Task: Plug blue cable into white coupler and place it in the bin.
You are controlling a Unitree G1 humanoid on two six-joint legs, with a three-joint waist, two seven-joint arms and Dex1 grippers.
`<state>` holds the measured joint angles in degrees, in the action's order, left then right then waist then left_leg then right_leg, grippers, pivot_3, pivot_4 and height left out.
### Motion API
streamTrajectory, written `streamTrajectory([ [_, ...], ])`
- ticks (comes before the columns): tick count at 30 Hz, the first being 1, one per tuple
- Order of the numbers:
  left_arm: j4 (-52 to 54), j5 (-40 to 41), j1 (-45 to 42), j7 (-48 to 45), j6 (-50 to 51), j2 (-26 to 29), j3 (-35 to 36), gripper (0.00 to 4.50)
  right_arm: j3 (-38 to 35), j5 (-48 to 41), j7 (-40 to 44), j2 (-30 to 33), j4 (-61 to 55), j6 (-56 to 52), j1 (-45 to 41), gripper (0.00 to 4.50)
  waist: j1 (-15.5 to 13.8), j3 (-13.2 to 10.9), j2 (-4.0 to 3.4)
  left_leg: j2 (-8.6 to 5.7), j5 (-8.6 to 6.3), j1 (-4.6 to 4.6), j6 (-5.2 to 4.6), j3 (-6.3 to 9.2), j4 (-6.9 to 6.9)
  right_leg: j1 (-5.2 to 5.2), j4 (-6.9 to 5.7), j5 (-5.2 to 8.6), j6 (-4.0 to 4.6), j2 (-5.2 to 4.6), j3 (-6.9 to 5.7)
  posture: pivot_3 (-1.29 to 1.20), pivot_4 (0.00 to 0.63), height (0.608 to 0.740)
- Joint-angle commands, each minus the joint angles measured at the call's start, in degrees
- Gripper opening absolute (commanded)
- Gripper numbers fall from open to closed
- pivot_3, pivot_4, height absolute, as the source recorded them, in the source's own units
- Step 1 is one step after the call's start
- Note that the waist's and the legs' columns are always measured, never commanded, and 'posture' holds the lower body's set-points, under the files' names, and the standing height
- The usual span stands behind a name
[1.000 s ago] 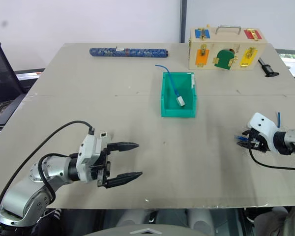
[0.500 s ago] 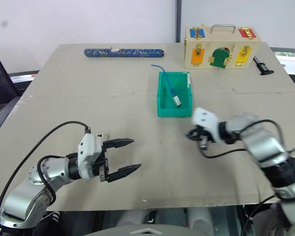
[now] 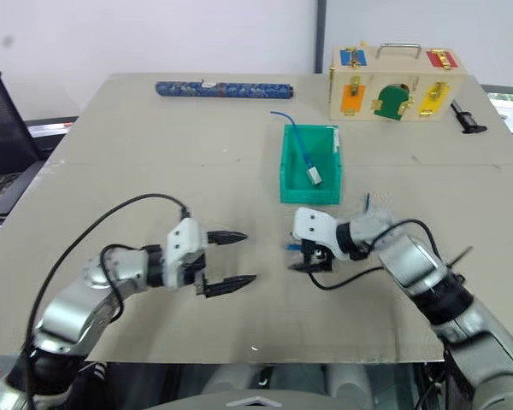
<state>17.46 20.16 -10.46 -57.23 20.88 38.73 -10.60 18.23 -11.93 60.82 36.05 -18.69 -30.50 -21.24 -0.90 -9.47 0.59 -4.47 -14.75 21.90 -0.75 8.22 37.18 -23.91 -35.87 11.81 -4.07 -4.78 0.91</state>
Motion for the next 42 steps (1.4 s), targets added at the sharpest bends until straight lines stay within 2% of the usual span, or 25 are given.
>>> streamTrajectory([
  [1,-2.48,-2.96,-4.93,-0.33,-0.03,-1.74,-3.42,4.50,-10.49,-5.32,-1.88,2.56,-10.02,0.44,7.55,4.04,0.02,0.00,0.02,-0.13,-0.02,0.02,-0.03,0.08,0.02,0.00,-0.02,0.00,-0.01,-0.06,-0.03,0.00,0.150,0.740],
  [3,-4.96,-5.23,-8.49,-1.22,-0.52,-2.90,-6.25,4.50,-17.01,-5.52,-5.66,2.66,-15.24,2.23,15.98,4.04,-0.08,0.02,0.06,-0.17,-0.02,0.03,-0.05,0.07,0.02,0.02,0.00,0.00,-0.03,-0.11,-0.05,0.00,0.150,0.740],
  [7,-11.14,-8.20,-12.98,-3.08,-2.06,-4.47,-9.40,4.50,-24.91,-4.61,-11.40,1.08,-22.96,4.98,29.39,4.04,0.49,0.02,0.02,-0.19,-0.02,-0.05,-0.04,-0.04,-0.01,0.01,-0.02,0.02,-0.07,-0.11,0.07,0.00,0.150,0.740],
  [10,-17.21,-10.56,-16.18,-4.94,-5.11,-6.12,-11.68,4.50,-28.46,-4.50,-15.47,-1.36,-27.53,5.69,38.13,4.04,0.47,0.02,0.01,-0.15,-0.07,-0.06,-0.14,-0.01,0.02,0.03,-0.05,0.03,-0.08,-0.02,0.03,0.00,0.150,0.740],
  [13,-22.36,-12.56,-18.47,-6.22,-7.89,-7.88,-13.00,4.50,-29.42,-4.25,-18.38,-2.99,-30.42,5.96,42.44,4.04,0.30,0.02,0.02,-0.13,-0.09,-0.10,-0.19,-0.02,0.06,0.05,-0.09,0.01,-0.16,-0.02,0.06,0.00,0.150,0.740],
  [14,-24.20,-13.35,-19.29,-7.11,-9.05,-8.36,-13.75,3.99,-29.49,-3.83,-19.39,-3.52,-31.39,6.03,43.87,4.13,0.15,0.03,0.02,-0.12,-0.09,-0.09,-0.20,-0.04,0.10,0.06,-0.09,0.02,-0.27,0.00,0.08,0.00,0.150,0.740],
  [17,-28.03,-14.32,-20.48,-8.96,-11.52,-9.84,-14.43,2.85,-29.11,-2.73,-21.77,-4.36,-32.89,6.47,46.41,4.13,0.13,0.07,0.07,-0.13,-0.09,-0.20,-0.22,0.00,0.21,0.26,-0.09,0.05,-0.47,-0.02,0.06,0.00,0.150,0.740],
  [19,-29.73,-15.16,-20.56,-9.84,-13.63,-10.16,-14.64,1.81,-28.38,-2.42,-23.13,-4.72,-33.31,6.42,46.80,4.13,0.21,0.09,0.07,-0.14,-0.09,-0.22,-0.23,-0.01,0.21,0.28,-0.08,0.06,-0.49,-0.02,0.07,0.00,0.150,0.740],
  [22,-31.21,-15.63,-20.25,-10.81,-15.76,-10.29,-14.37,0.60,-26.71,-2.51,-25.14,-5.53,-33.74,5.17,46.37,4.13,0.17,0.09,0.07,-0.14,-0.09,-0.22,-0.22,0.02,0.20,0.27,-0.07,0.00,-0.38,-0.03,0.06,0.00,0.150,0.740],
  [24,-31.40,-14.65,-19.95,-11.24,-18.52,-10.81,-13.13,0.05,-25.53,-5.23,-28.30,-7.99,-34.13,0.75,44.56,4.13,0.20,0.09,0.08,-0.14,-0.09,-0.21,-0.21,0.03,0.17,0.26,-0.07,-0.05,-0.28,-0.02,0.05,0.00,0.150,0.740],
  [28,-28.13,-8.89,-19.83,-9.33,-27.87,-14.53,-6.44,0.05,-25.91,-20.35,-35.29,-16.07,-35.41,-13.62,40.83,4.13,0.12,0.07,0.08,-0.11,-0.09,-0.14,-0.22,0.05,0.14,0.19,-0.05,-0.08,-0.23,-0.08,0.07,0.00,0.150,0.740],
  [31,-27.95,-8.91,-20.32,-6.57,-34.46,-16.10,-3.19,0.05,-26.84,-27.77,-41.21,-20.40,-34.50,-19.96,36.30,4.13,0.06,0.06,0.10,-0.15,-0.09,-0.04,-0.22,0.10,0.19,0.13,-0.04,-0.10,-0.22,-0.14,0.04,0.00,0.150,0.740],
  [33,-27.96,-9.71,-20.50,-4.57,-37.87,-16.79,-1.83,0.00,-27.97,-33.33,-45.56,-23.99,-33.01,-21.50,31.97,3.59,0.26,0.07,0.09,-0.17,-0.09,-0.08,-0.22,0.07,0.19,0.13,-0.04,-0.10,-0.22,-0.14,0.07,0.00,0.150,0.740],
  [35,-27.55,-9.96,-20.53,-3.29,-39.41,-17.26,-1.09,0.00,-28.56,-37.11,-49.81,-26.69,-31.40,-22.98,26.99,2.89,0.32,0.08,0.07,-0.16,-0.09,-0.12,-0.22,0.04,0.17,0.13,-0.05,-0.10,-0.23,-0.10,0.11,0.00,0.150,0.740],
  [36,-27.32,-10.26,-20.53,-2.62,-40.11,-17.40,-0.85,0.00,-28.77,-38.42,-52.08,-27.83,-30.16,-23.80,24.29,2.38,0.26,0.08,0.06,-0.16,-0.09,-0.15,-0.22,0.04,0.17,0.14,-0.07,-0.11,-0.23,-0.09,0.11,0.00,0.150,0.740],
  [42,-25.79,-11.82,-20.60,-0.04,-41.83,-17.31,-0.48,0.00,-27.63,-43.08,-59.41,-30.62,-24.00,-25.57,14.34,2.38,0.27,0.08,0.06,-0.24,0.03,-0.09,-0.03,0.07,0.16,0.09,-0.09,-0.12,-0.21,-0.05,0.09,0.00,0.150,0.740],
])
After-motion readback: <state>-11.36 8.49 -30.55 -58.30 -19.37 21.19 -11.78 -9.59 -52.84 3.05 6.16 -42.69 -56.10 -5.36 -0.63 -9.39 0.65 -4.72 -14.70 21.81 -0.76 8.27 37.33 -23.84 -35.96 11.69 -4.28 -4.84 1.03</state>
